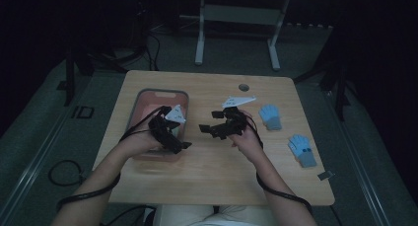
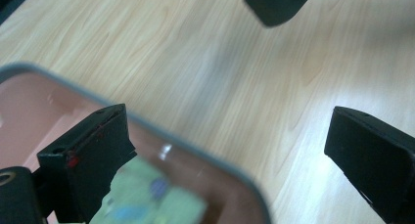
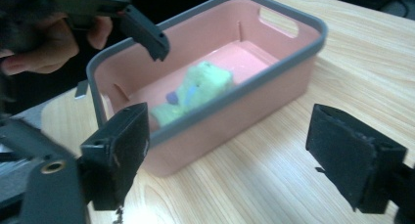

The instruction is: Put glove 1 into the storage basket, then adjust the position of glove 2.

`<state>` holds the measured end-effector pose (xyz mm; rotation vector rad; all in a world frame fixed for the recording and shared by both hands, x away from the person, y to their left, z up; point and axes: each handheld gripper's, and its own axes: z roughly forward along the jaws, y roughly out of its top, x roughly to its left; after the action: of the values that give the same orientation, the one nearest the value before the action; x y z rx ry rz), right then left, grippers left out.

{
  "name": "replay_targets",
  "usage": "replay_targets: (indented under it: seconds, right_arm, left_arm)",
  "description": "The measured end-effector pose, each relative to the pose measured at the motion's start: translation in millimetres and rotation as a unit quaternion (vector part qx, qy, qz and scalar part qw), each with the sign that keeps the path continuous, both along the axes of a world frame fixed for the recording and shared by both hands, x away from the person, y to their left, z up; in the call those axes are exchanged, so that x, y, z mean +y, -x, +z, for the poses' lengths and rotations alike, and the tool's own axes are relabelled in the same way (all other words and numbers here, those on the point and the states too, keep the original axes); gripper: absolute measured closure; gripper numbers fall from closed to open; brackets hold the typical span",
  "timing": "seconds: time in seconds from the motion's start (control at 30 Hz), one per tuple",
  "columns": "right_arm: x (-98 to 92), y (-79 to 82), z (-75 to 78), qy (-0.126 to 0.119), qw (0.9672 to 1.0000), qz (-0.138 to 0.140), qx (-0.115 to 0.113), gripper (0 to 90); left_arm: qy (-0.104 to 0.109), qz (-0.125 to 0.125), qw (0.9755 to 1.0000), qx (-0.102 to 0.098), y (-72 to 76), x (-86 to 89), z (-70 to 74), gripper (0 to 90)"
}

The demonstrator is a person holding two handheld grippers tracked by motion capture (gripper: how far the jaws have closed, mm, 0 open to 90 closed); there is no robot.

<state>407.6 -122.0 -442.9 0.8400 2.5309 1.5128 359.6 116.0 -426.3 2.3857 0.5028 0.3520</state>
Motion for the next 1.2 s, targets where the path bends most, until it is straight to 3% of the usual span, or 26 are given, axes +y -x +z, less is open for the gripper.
replay_targets:
  seconds: [0.07, 0.1, 0.17, 0.27, 0.3, 0.37, 0.47, 0.5, 0.7, 0.73, 0.87, 0.9, 1.0, 1.2]
  right_arm:
    - [-3.8, 1.2, -0.1, 0.000, 1.0000, -0.003, -0.003, 16.1]
    - [-7.7, 2.1, -0.2, -0.001, 1.0000, -0.005, -0.009, 16.2]
    - [-20.1, 4.6, -1.8, 0.003, 0.9997, -0.013, -0.022, 20.4]
    - [-29.2, 5.2, -3.5, 0.002, 0.9997, -0.016, -0.017, 22.1]
    - [-33.7, 6.5, -4.1, 0.003, 0.9994, -0.026, -0.024, 22.1]
    - [-47.8, 11.4, -4.0, 0.009, 0.9978, -0.051, -0.041, 15.1]
    - [-54.4, 14.4, -3.9, 0.004, 0.9981, -0.049, -0.036, 10.8]
    - [-60.7, 18.5, -5.0, 0.005, 0.9967, -0.060, -0.054, 10.9]
    - [-81.0, 21.3, -13.1, -0.002, 0.9968, -0.065, -0.045, 16.3]
    - [-98.6, 23.1, -17.3, -0.005, 0.9938, -0.090, -0.065, 28.2]
    - [-109.9, 22.9, -18.9, -0.004, 0.9914, -0.106, -0.076, 31.6]
    - [-123.8, 21.4, -21.0, 0.009, 0.9880, -0.126, -0.089, 36.2]
    - [-137.9, 18.3, -23.8, 0.018, 0.9839, -0.147, -0.099, 39.4]
    - [-168.2, 6.8, -28.4, 0.029, 0.9755, -0.191, -0.106, 41.5]
  left_arm:
    - [0.006, 0.001, 1.0000, -0.004, 2.8, -4.1, -0.3, 2.8]
    - [0.031, -0.001, 0.9995, -0.009, 8.1, -11.4, -1.1, 2.8]
    - [0.050, 0.003, 0.9987, -0.012, 12.0, -18.2, -2.3, 2.7]
    - [0.059, 0.013, 0.9980, -0.020, 15.6, -24.9, -4.1, 2.8]
    - [0.057, 0.020, 0.9975, -0.037, 18.8, -32.6, -7.0, 2.8]
    - [0.070, 0.018, 0.9969, -0.032, 20.9, -38.1, -9.4, 2.8]
    - [0.087, 0.010, 0.9957, -0.028, 24.4, -45.9, -12.7, 2.9]
    - [0.094, 0.008, 0.9951, -0.029, 25.5, -48.1, -13.7, 2.9]
    - [0.126, -0.001, 0.9917, -0.025, 35.8, -68.4, -26.0, 2.9]
    - [0.125, -0.003, 0.9918, -0.023, 37.4, -71.0, -29.0, 2.9]
    - [0.120, -0.016, 0.9925, -0.018, 43.7, -78.5, -39.2, 2.9]
    - [0.110, -0.023, 0.9934, -0.024, 49.6, -84.2, -48.9, 2.9]
    - [0.115, -0.034, 0.9926, -0.015, 54.4, -88.2, -59.7, 2.8]
    - [0.121, -0.047, 0.9913, -0.022, 63.6, -91.2, -78.5, 2.8]
